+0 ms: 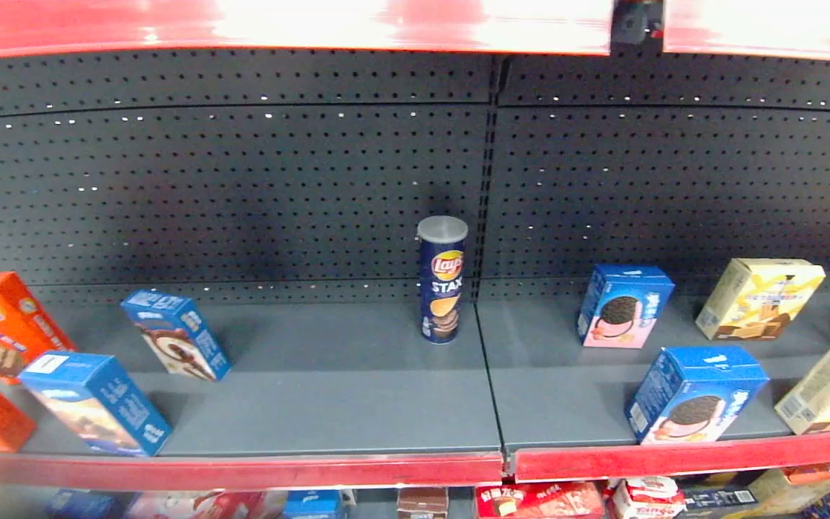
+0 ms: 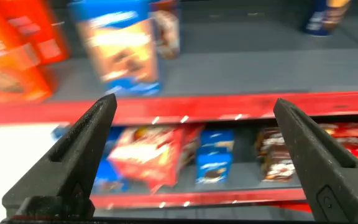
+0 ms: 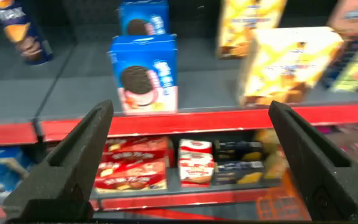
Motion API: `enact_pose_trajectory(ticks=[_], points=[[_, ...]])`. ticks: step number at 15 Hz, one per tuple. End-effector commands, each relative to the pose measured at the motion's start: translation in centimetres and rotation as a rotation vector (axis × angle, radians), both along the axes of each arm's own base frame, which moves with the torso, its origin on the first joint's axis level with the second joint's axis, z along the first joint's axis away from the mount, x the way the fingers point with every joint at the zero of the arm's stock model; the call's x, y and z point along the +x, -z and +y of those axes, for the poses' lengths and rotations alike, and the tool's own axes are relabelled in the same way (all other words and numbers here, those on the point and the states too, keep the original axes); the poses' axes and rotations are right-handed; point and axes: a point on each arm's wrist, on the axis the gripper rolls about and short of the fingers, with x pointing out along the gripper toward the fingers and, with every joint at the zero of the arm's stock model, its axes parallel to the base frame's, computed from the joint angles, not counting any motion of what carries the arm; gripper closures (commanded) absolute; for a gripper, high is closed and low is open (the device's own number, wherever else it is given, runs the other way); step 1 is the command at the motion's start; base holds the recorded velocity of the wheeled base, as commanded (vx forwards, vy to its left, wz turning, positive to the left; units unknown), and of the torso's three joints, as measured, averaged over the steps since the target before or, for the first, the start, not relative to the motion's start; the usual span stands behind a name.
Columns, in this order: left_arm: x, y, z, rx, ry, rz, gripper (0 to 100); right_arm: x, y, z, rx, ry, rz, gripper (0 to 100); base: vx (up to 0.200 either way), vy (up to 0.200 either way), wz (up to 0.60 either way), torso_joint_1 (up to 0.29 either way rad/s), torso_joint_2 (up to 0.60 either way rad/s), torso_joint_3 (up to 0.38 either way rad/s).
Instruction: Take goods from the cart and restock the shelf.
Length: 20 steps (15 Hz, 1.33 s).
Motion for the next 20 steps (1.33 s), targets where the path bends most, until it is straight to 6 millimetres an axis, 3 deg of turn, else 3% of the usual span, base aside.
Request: enact_pose_trajectory(ticks=[1, 18, 20], points=[[0.00, 0.00, 0.00, 0.000, 0.000, 0.000, 0, -0.15, -0.08, 0.00, -0.001, -0.001, -0.011, 0, 0.000, 0.000, -0.60, 0.002, 0.00, 0.002], [0.00, 0.00, 0.00, 0.000, 0.000, 0.000, 0, -0.39, 0.26, 0.02, -0.016, 0.016, -0.028, 0, 0.000, 0.000, -0.60, 0.004, 0.00, 0.002], [0.00, 0.00, 0.00, 0.000, 0.000, 0.000, 0, -0.37, 0.28, 0.01, -0.016, 0.016, -0.028, 0, 0.000, 0.000, 0.00, 0.000, 0.00, 0.000]])
